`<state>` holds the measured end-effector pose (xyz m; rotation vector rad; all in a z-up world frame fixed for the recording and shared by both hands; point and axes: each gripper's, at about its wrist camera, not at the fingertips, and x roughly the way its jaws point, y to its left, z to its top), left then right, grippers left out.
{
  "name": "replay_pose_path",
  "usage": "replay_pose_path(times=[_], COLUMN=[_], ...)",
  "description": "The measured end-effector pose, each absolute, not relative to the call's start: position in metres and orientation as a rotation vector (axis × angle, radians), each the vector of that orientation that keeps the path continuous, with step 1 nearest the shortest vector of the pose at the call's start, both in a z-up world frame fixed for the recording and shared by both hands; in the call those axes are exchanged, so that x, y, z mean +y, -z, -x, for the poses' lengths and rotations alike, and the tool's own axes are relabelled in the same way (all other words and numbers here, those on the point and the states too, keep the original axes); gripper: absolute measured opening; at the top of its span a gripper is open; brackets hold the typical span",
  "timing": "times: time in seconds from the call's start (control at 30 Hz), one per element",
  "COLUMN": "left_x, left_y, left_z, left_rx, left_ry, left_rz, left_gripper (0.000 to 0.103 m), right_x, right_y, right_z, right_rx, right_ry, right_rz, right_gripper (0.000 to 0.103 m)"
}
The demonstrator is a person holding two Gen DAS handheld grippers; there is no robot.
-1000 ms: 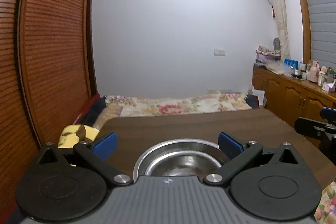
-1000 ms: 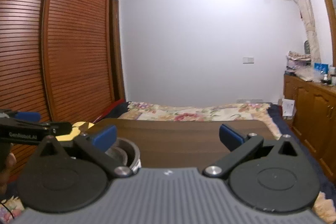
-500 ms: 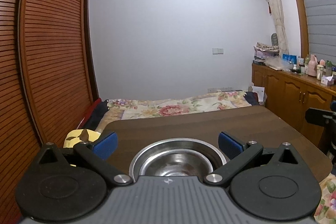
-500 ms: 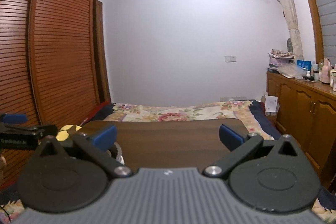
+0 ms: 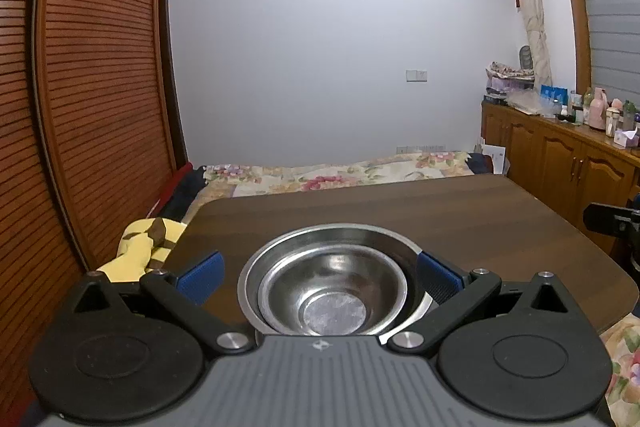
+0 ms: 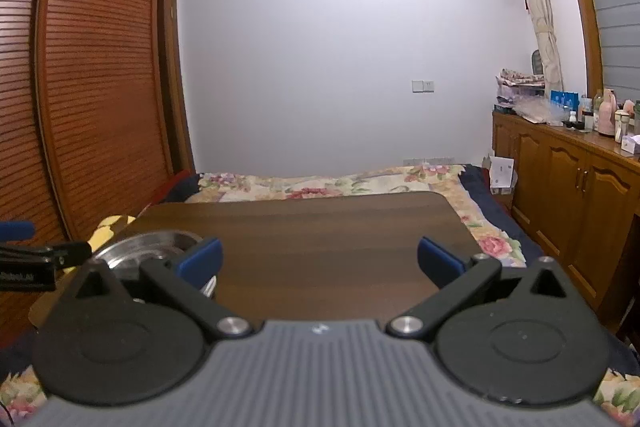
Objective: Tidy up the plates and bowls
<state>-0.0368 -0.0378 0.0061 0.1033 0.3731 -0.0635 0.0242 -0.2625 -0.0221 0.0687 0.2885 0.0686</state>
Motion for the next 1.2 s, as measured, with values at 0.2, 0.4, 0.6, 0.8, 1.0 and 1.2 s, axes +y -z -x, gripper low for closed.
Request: replay_pose_path(times=[0.2, 0.4, 0.6, 0.8, 1.0, 1.2], left_x=[-0.037, -0.036, -0.035, -0.034, -0.032, -0.033], left_y=[0.002, 0.003, 0.004, 0.006, 0.007, 0.007], left_z=[0.034, 0.034, 0.033, 0.031, 0.030, 0.031], left_rx=[0.396, 0.401, 0.402, 0.404, 0.403, 0.399], left_ry=[0.060, 0.057, 0.056, 0.057, 0.055, 0.058], left_rz=[-0.101, -0.098, -0.095, -0.096, -0.090, -0.091], left_gripper=[0.103, 0.103, 0.103, 0.103, 0.103, 0.103], right_x=[-0.262, -0.264, -0.265, -0.266, -0.267, -0.267], right_y=[0.029, 0.030, 0.029, 0.028, 0.027, 0.027], right_z=[-0.025, -0.024, -0.023, -0.024, -0.025, -0.025], right_rx=[0.308, 0.320, 0.319, 0.321, 0.322, 0.324], right_ry=[-0.059, -0.058, -0.057, -0.055, -0.057, -0.057], right_rz=[-0.063, -0.067, -0.068, -0.066, -0.065, -0.066], right_gripper=[0.103, 0.103, 0.103, 0.103, 0.103, 0.103])
